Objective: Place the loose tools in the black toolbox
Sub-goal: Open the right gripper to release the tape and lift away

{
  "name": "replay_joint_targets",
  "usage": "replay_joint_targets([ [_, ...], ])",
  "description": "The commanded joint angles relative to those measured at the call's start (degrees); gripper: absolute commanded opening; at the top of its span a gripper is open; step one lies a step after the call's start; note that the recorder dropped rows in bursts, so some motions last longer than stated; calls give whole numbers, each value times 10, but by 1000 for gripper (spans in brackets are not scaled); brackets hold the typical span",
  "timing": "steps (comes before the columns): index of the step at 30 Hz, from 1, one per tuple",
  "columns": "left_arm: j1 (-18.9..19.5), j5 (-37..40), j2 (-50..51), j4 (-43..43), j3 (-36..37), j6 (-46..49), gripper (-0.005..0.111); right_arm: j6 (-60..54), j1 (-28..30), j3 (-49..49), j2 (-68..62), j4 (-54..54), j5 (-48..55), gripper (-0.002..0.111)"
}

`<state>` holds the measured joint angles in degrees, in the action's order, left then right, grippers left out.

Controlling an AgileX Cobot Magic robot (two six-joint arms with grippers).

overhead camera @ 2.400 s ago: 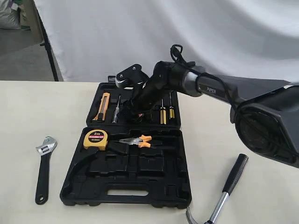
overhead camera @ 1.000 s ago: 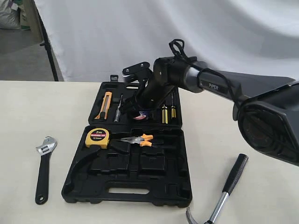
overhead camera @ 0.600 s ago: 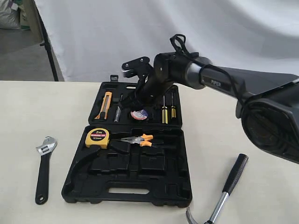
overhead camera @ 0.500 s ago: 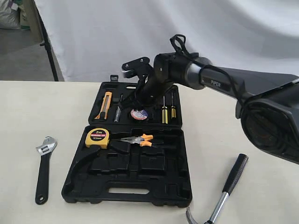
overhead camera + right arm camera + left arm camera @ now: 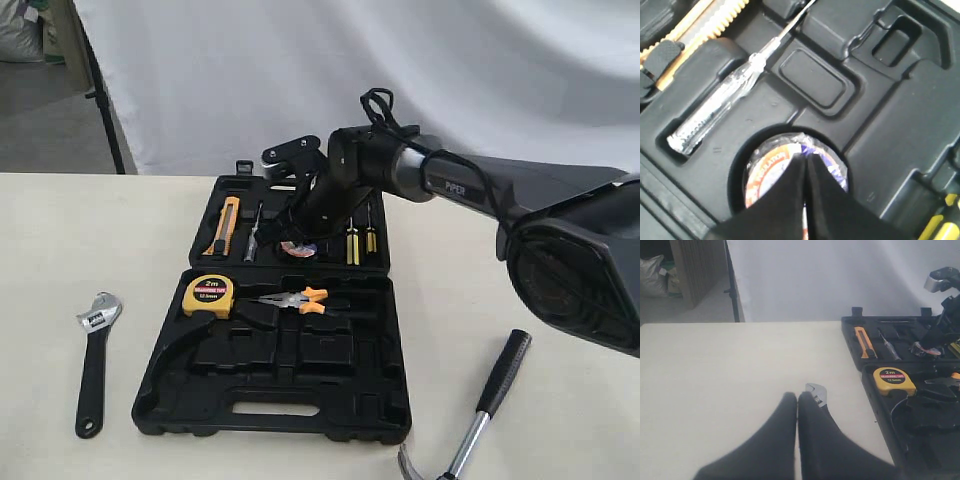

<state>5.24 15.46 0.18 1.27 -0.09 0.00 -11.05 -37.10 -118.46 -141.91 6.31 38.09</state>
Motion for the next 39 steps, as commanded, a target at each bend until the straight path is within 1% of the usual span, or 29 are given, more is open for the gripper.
replay_joint_targets([
  [1, -5, 0, -2, 5, 1, 0, 1, 35, 2, 0, 12, -2, 0, 0],
  [5, -5, 0, -2, 5, 1, 0, 1, 42, 2, 0, 13, -4, -1, 0],
  [6, -5, 0, -2, 5, 1, 0, 1, 42, 2, 0, 13, -4, -2, 1],
  [8, -5, 0, -2, 5, 1, 0, 1, 43, -1, 0, 13, -5, -4, 13],
  [11, -5, 0, -2, 5, 1, 0, 1, 42, -7, 0, 13, -10, -4, 41],
  [13, -5, 0, -2, 5, 1, 0, 1, 40, -10, -1, 14, -13, -7, 56],
  [15, -5, 0, -2, 5, 1, 0, 1, 31, -10, -1, 17, -13, -14, 61],
  [17, -5, 0, -2, 5, 1, 0, 1, 31, -10, -1, 18, -13, -21, 60],
  [19, -5, 0, -2, 5, 1, 0, 1, 31, -10, -1, 19, -13, -24, 56],
  [23, -5, 0, -2, 5, 1, 0, 1, 31, -10, -1, 19, -13, -24, 43],
  [26, -5, 0, -2, 5, 1, 0, 1, 25, -10, -1, 17, -13, -24, 31],
  [27, -5, 0, -2, 5, 1, 0, 1, 25, -10, -1, 12, -13, -24, 22],
  [28, -5, 0, -2, 5, 1, 0, 1, 25, -10, -1, 10, -13, -24, 18],
  [29, -5, 0, -2, 5, 1, 0, 1, 25, -10, -1, 3, -13, -24, 10],
  [31, -5, 0, -2, 5, 1, 0, 1, 25, -10, -1, -13, -13, -25, 1],
  [32, -5, 0, -2, 5, 1, 0, 1, 25, -10, -1, -16, -13, -27, -1],
  [37, -5, 0, -2, 5, 1, 0, 1, 34, -11, -1, -3, -15, -32, 0],
  [38, -5, 0, -2, 5, 1, 0, 1, 50, -12, -1, 0, -25, -31, 5],
  [39, -5, 0, -2, 5, 1, 0, 1, 76, -15, -1, 1, -45, -31, 18],
])
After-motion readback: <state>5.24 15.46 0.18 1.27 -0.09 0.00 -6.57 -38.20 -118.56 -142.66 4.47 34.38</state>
